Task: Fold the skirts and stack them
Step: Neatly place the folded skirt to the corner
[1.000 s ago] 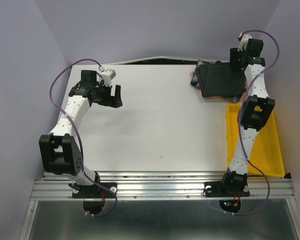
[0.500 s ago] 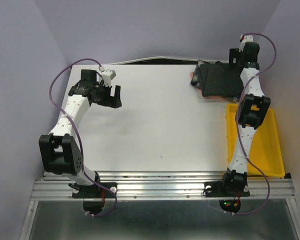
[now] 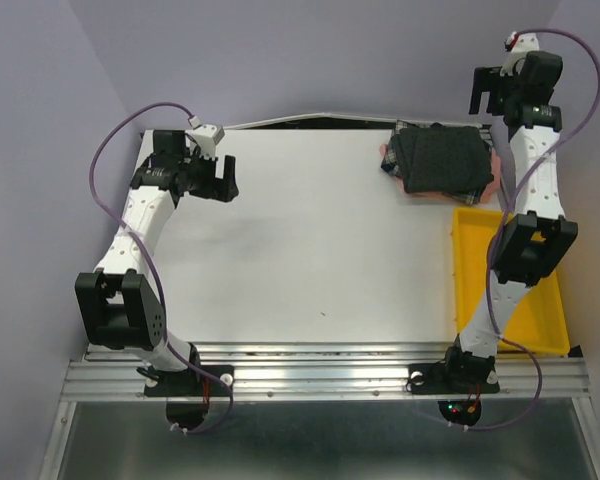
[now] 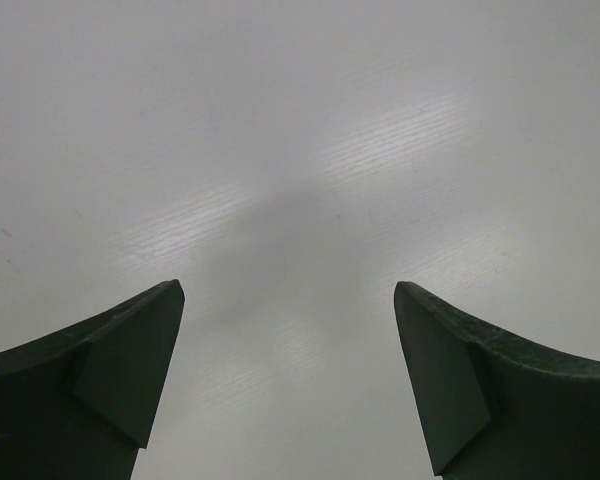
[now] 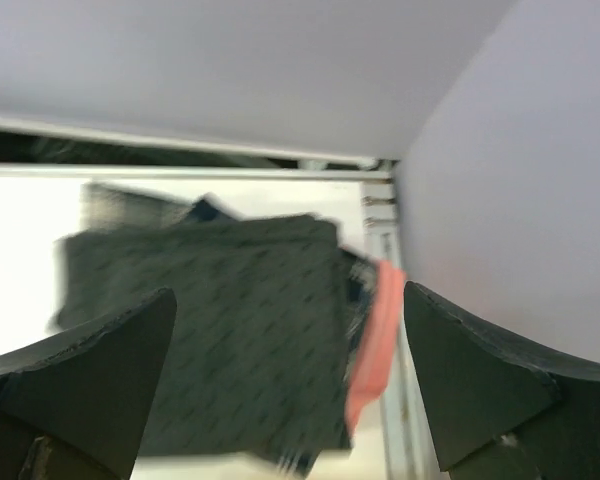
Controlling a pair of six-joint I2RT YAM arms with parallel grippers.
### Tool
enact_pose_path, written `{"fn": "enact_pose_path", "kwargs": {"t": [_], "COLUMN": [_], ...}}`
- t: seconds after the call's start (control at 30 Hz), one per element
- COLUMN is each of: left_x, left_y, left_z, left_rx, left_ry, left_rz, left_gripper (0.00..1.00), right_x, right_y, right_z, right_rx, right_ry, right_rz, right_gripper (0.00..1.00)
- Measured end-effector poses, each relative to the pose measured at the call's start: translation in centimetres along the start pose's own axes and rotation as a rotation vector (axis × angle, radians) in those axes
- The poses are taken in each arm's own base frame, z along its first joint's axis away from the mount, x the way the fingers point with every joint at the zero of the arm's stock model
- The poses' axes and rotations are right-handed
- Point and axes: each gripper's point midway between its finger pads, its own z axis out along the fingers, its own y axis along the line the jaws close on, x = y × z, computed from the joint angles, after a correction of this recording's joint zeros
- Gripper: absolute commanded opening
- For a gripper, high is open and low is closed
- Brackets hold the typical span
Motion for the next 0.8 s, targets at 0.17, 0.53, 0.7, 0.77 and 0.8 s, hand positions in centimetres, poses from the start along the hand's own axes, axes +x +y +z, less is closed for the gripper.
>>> {"fn": "enact_pose_path", "kwargs": {"t": [0.17, 0.53, 0.7, 0.77, 0.8], "left_x": [-2.4, 1.3, 5.6, 6.5, 6.9], "left_y": [0.5, 0.7, -1.0, -1.5, -1.8], "left_z": [-0.1, 1.3, 1.5, 1.2, 1.0], "left_rx": [-0.021, -0.038, -0.011, -0.004, 0.0], "left_ry": [-0.079, -0.021, 0.051, 0.061, 0.062], "left_rz": [0.03, 0.016, 0.015, 0.017, 0.019], "left_gripper": [0.99, 0.99, 0.99, 0.99, 0.99], "right_x": [0.2, 24.9, 25.4, 24.7, 24.5], "right_y": [8.1, 26.3, 26.6, 26.8, 26.9], "right_z": [-9.1, -20.7, -22.4, -22.9, -23.1], "right_rx": [-0.273, -0.79, -0.818, -0.832, -0.84], "right_ry": [0.015, 0.643, 0.652, 0.626, 0.618], "right_rz": [0.032, 0.07, 0.089, 0.087, 0.084], "right_gripper": [1.0, 1.0, 1.0, 1.0, 1.0]}}
